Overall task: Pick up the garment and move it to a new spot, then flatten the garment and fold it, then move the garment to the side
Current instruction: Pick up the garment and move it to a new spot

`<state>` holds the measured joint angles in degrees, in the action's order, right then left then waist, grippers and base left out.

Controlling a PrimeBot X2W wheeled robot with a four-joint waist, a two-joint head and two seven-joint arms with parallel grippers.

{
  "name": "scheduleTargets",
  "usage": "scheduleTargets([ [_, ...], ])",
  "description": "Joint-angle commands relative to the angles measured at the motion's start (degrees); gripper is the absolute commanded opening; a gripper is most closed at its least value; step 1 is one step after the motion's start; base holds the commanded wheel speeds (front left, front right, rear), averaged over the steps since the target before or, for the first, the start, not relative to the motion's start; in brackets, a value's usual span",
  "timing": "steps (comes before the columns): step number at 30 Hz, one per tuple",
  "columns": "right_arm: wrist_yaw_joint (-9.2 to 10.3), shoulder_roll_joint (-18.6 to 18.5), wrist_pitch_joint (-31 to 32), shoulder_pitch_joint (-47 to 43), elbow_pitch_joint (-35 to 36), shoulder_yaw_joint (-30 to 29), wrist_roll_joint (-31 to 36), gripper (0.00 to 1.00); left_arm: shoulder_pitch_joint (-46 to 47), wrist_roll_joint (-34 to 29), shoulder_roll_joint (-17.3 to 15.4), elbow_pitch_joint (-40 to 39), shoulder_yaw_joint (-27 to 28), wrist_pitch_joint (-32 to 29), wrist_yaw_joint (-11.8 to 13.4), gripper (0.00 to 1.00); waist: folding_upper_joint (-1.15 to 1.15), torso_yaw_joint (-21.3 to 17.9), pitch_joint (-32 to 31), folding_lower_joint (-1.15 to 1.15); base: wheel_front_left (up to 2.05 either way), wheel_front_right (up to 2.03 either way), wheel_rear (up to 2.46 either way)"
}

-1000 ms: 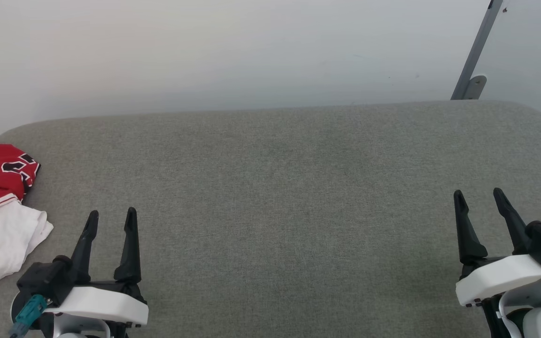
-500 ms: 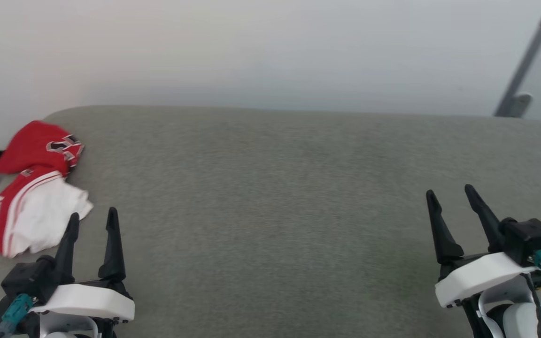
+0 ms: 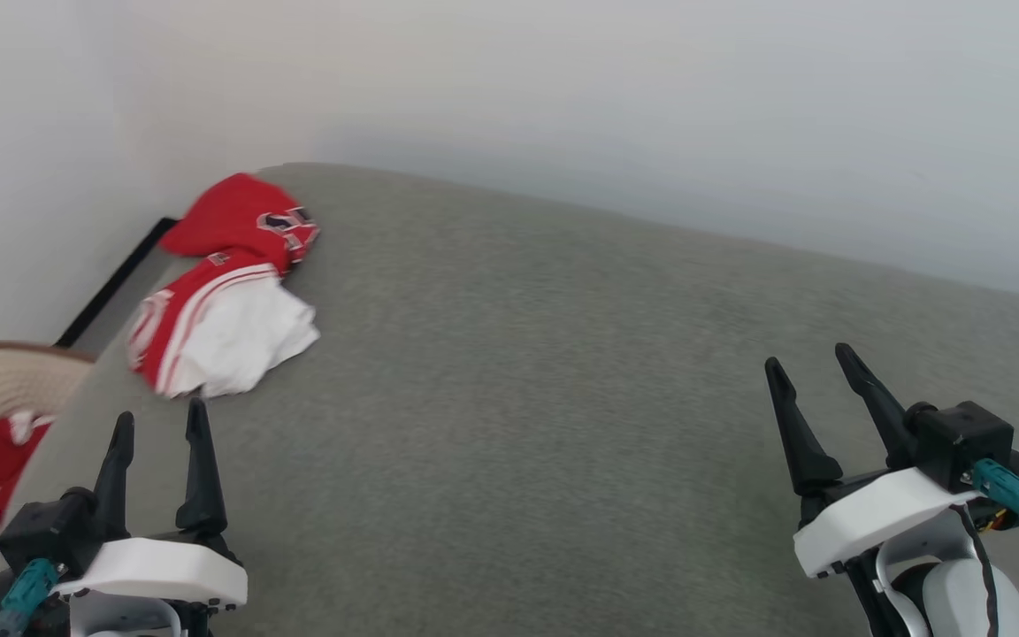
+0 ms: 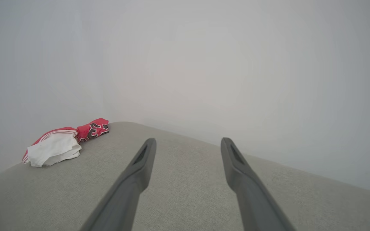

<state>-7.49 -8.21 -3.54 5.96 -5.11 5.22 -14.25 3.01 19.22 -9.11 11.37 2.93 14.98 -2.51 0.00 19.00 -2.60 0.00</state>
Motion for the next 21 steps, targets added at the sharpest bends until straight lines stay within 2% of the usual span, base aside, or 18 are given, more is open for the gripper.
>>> scheduleTargets([
  [1, -0.01, -0.1, 0.1, 0.5, -0.1, 0.1, -0.3, 1.00, -0.2, -0.2, -0.1, 0.2, 0.1, 0.2, 0.1, 1.00, 0.00, 2.3, -0.2, 0.00, 0.00, 0.00, 0.00],
  [10, -0.01, -0.2, 0.1, 1.3, 0.0, 0.9, -0.9, 1.00, 0.7, 0.4, 0.4, 0.8, -0.4, -0.1, 0.8, 1.00, 0.00, 7.9, 0.7, 0.00, 0.00, 0.00, 0.00],
  [17, -0.01, -0.4, 0.1, 0.8, 0.7, -0.5, -0.9, 1.00, 2.5, 1.5, 1.3, 1.9, -0.3, 0.0, 1.1, 1.00, 0.00, 10.1, 2.2, 0.00, 0.00, 0.00, 0.00],
  [21, -0.01, -0.7, 0.9, 1.1, 1.9, -2.1, -0.7, 1.00, 6.7, 2.2, 1.7, 4.4, -0.2, 0.1, 0.7, 1.00, 0.00, 10.1, 4.4, 0.00, 0.00, 0.00, 0.00],
])
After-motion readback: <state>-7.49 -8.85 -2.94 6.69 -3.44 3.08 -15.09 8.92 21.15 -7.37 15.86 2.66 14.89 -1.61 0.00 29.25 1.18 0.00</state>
